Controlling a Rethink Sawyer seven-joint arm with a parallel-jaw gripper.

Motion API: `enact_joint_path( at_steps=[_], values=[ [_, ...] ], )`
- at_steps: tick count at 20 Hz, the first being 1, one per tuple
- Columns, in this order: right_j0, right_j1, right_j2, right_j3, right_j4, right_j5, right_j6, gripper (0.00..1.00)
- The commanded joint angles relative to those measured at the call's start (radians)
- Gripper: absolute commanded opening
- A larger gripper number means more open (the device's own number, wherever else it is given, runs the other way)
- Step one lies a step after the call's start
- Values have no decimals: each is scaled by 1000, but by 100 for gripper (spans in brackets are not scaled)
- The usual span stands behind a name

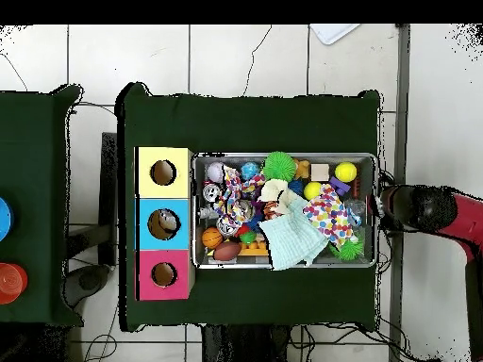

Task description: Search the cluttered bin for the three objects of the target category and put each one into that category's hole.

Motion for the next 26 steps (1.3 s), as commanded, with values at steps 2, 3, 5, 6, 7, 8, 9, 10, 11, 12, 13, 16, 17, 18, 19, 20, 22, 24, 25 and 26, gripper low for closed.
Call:
enact_joint_path(
  at_steps=[2,3,5,6,7,8,9,10,11,12,13,16,17,18,19,20,22,24,25,26],
  values=[
    [26,50,43,18,-10,112,-274,0],
    [27,28,41,27,-8,123,-275,0],
    [30,-13,38,43,-1,148,-278,0],
    [25,-36,36,59,3,155,-278,0],
    [17,-51,36,76,7,157,-282,0],
    [8,-67,36,93,10,160,-286,0],
    [8,-68,35,95,11,162,-283,0],
    [7,-69,35,97,12,165,-281,0],
    [6,-70,34,99,13,167,-278,0],
    [5,-70,33,101,14,170,-276,100],
    [-14,-83,31,134,14,152,-277,100],
    [-31,-95,26,168,13,126,-261,100],
    [-39,-98,26,181,14,119,-258,100],
    [-42,-98,27,183,13,115,-257,100],
    [-44,-98,28,186,12,111,-255,100],
    [-47,-98,30,188,11,108,-253,100],
    [-55,-73,33,187,4,80,-244,100],
    [-66,-51,39,189,3,62,-234,100],
    [-68,-41,40,189,1,55,-230,100],
    [-57,-38,39,194,-3,48,-212,100]
  ],
)
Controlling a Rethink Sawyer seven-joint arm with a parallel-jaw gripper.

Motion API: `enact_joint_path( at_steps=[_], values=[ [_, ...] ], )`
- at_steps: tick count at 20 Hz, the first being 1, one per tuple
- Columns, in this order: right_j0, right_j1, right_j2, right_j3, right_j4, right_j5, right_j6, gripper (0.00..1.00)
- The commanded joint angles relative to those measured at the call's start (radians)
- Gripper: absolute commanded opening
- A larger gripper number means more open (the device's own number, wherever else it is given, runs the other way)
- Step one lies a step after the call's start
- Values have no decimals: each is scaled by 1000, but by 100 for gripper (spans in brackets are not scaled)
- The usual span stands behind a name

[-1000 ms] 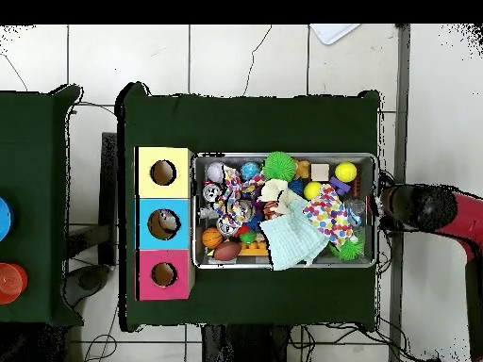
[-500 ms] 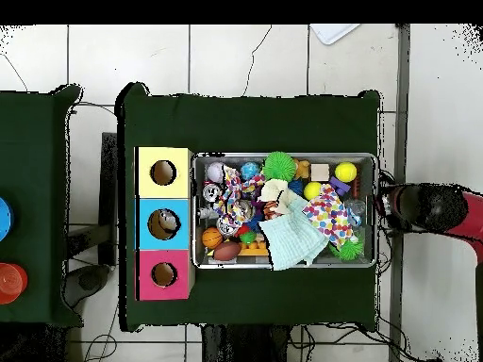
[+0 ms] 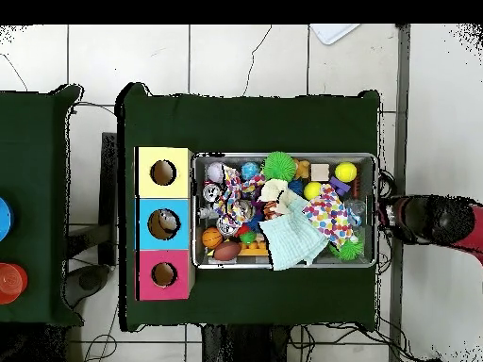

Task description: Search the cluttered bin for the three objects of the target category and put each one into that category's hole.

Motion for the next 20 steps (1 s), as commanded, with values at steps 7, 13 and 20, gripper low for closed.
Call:
enact_joint_path(
  at_steps=[7,13,20],
  values=[
    [14,35,27,156,-15,-16,-132,100],
    [27,25,19,178,-18,-38,-88,100],
    [64,75,8,121,-39,-60,-59,100]
  ],
)
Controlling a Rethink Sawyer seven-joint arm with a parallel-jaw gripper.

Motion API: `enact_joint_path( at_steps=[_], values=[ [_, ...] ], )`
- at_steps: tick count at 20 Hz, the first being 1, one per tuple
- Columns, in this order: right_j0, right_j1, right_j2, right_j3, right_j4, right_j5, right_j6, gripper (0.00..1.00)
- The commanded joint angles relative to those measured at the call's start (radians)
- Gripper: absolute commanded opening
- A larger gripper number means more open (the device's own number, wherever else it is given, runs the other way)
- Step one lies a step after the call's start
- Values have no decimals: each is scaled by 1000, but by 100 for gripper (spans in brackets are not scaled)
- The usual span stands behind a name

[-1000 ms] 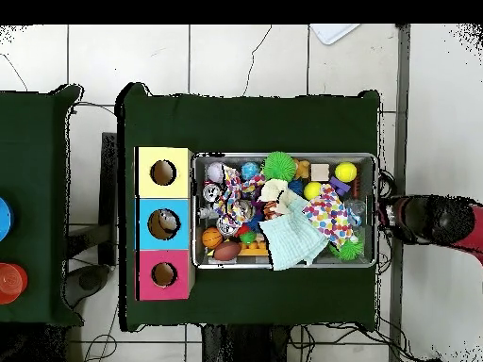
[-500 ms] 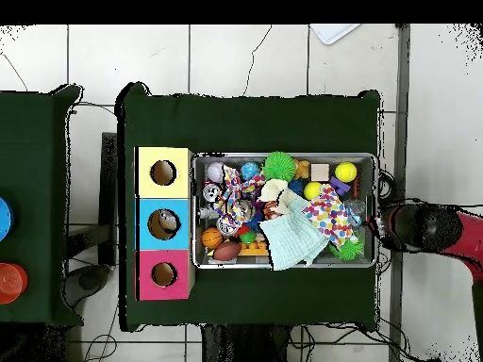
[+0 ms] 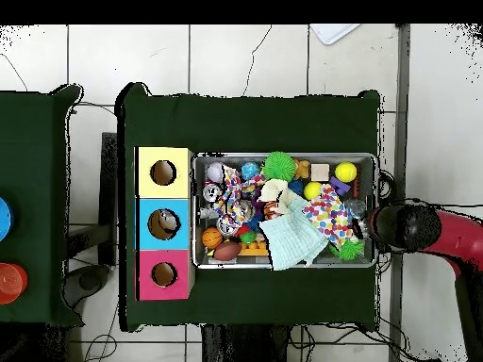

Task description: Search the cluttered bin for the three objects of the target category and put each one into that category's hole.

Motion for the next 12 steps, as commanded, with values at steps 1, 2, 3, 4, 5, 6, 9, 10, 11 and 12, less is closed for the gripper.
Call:
enact_joint_path(
  at_steps=[1,2,3,4,5,6,9,10,11,12],
  values=[
    [45,74,4,-1,-41,-60,-59,100],
    [51,87,0,-18,-48,-62,-60,100],
    [55,96,-5,-32,-55,-62,-60,100],
    [59,107,-8,-46,-60,-61,-63,100],
    [62,116,-11,-57,-64,-60,-66,100],
    [59,115,-15,-55,-67,-65,-67,100],
    [64,107,-28,-46,-76,-72,-62,100],
    [60,96,-30,-32,-78,-77,-60,100],
    [61,90,-33,-27,-79,-77,-57,100],
    [60,83,-34,-19,-80,-78,-55,100]
  ],
)
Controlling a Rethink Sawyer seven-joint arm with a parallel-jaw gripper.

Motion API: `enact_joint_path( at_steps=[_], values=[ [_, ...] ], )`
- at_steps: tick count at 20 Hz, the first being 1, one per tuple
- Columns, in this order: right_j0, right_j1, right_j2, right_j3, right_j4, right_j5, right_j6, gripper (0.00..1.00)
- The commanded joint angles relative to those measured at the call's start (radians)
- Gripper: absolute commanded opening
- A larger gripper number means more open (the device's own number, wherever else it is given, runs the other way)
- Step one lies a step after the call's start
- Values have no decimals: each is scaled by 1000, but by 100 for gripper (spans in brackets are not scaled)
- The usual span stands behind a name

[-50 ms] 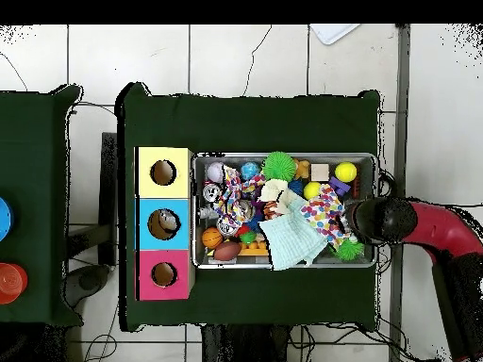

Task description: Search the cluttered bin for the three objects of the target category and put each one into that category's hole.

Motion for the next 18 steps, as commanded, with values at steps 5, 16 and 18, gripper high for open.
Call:
enact_joint_path(
  at_steps=[5,16,18],
  values=[
    [-27,19,-49,29,-83,-96,-64,100],
    [-14,-52,-62,-5,-93,-27,-126,100],
    [-16,-50,-57,-9,-90,-28,-135,100]
  ],
)
